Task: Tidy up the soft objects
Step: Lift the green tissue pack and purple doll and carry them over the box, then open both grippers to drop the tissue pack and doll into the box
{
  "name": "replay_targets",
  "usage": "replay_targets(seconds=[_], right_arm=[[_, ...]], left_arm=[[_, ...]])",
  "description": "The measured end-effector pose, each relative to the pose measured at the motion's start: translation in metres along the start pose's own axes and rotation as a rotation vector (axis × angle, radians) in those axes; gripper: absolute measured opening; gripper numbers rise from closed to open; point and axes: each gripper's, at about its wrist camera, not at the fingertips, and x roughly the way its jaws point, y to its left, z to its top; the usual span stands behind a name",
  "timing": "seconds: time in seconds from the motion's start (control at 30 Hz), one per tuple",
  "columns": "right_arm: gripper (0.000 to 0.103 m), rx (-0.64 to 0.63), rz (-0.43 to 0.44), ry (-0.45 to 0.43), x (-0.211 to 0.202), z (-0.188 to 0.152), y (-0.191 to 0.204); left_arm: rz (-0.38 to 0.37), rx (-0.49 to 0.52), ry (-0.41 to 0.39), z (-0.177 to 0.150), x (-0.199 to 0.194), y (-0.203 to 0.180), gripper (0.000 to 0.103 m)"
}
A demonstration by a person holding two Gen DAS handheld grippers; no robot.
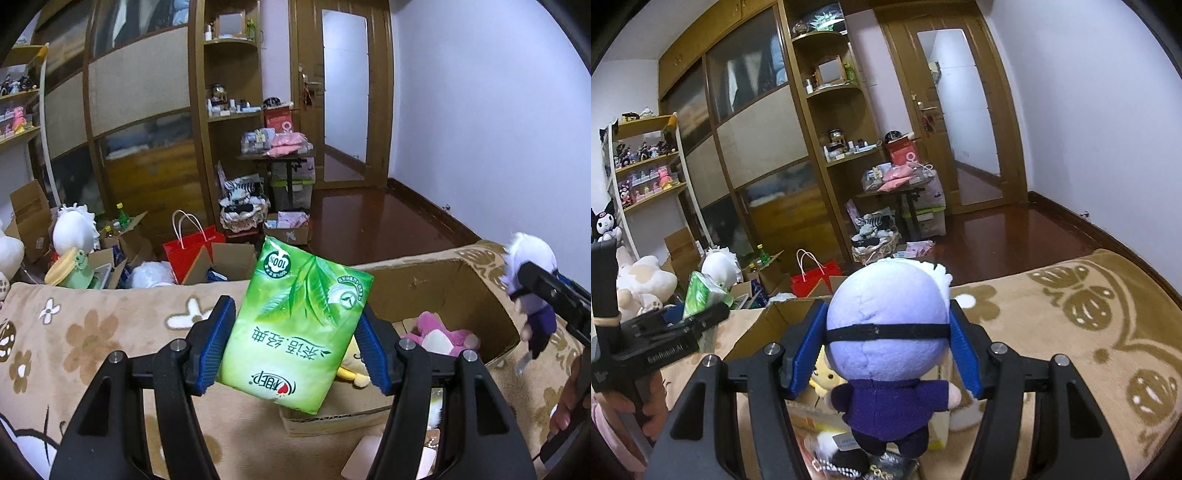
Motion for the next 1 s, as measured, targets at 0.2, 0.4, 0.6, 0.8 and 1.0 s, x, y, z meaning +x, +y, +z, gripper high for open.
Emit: replay_targets(seconds=[0.2,0.4,0.6,0.8,1.0], right_arm=[[0.067,-0.024,0.019,0.046,0.021,-0.009,0.006],[0.069,-0.025,0.027,0.084,0.035,-0.015,0.005],[0.071,-0.014,0.025,0.094,0.037,-0.017,0.003],[0.084,0.000,0.020,0.086,0.031,-0.015,0.000],[0.088,0.019,0.013,0.086,0.022,-0.016,-0.003]], left_arm=[[-0.026,0.014,0.043,-0.007,0.019,-0.009,0.063],[-0.044,0.026,0.063,-0.011,0.026,-0.017,0.063],[-0.045,0.032,0.096,-0.016,0.032,-0.019,0.072],[-0.043,0.031,0.116,-0.017,0.031,-0.019,0.081],[-0.038,0.029,0.113,-0.016,0.027,-0.018,0.087]])
